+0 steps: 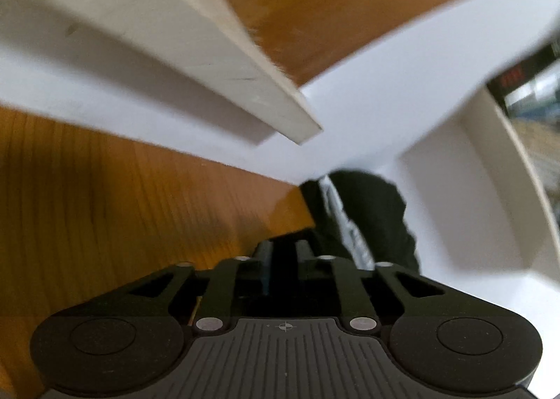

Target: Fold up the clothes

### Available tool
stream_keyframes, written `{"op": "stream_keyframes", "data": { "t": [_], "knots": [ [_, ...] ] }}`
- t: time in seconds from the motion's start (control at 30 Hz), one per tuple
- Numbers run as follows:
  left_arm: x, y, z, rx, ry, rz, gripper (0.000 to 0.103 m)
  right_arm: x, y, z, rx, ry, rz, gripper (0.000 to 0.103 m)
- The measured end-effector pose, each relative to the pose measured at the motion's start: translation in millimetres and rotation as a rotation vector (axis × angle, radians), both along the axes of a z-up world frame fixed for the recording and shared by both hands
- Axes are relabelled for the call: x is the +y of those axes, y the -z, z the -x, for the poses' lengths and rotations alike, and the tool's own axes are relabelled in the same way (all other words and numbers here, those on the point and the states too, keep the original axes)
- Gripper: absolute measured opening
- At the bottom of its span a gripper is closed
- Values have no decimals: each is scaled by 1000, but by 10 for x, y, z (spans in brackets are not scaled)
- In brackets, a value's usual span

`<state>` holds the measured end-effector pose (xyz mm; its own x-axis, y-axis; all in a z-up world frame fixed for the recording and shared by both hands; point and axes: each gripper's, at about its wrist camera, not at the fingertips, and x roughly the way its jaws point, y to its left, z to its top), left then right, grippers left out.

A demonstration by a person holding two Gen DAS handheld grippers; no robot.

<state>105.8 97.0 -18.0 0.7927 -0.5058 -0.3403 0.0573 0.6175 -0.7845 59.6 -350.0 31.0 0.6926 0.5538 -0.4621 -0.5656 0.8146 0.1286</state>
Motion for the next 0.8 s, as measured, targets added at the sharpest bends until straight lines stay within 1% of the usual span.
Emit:
{"op": "stream_keyframes", "data": {
  "t": [0.1,0.17,0.23,0.3,0.33,0.47,0.5,0.57,0.63,0.7,0.8],
  "knots": [
    [-83,-99,9,-42,54,-76,19,194,14,-39,40,-38,32,54],
    [-131,-181,8,-71,88,-142,19,329,-50,-6,32,-38,38,54],
    [-105,-233,34,-91,105,-224,19,510,-95,27,26,-31,77,54],
    [-85,-246,72,-99,121,-286,19,701,-134,59,19,-23,125,55],
    [-46,-237,113,-101,128,-294,19,797,-154,75,16,-19,148,55],
    [1,-190,126,-88,152,-342,19,999,-167,345,37,-46,170,56],
    [23,-193,139,-93,143,-358,19,1023,-147,427,41,-35,188,59],
    [100,-186,170,-93,128,-354,19,1006,-94,545,42,20,234,61],
    [152,-163,181,-86,122,-352,19,946,-42,575,49,90,263,61],
    [186,-129,176,-75,122,-351,19,856,36,518,86,133,250,61],
    [218,-78,161,-58,127,-343,19,823,141,399,89,167,289,61]
  ]
}}
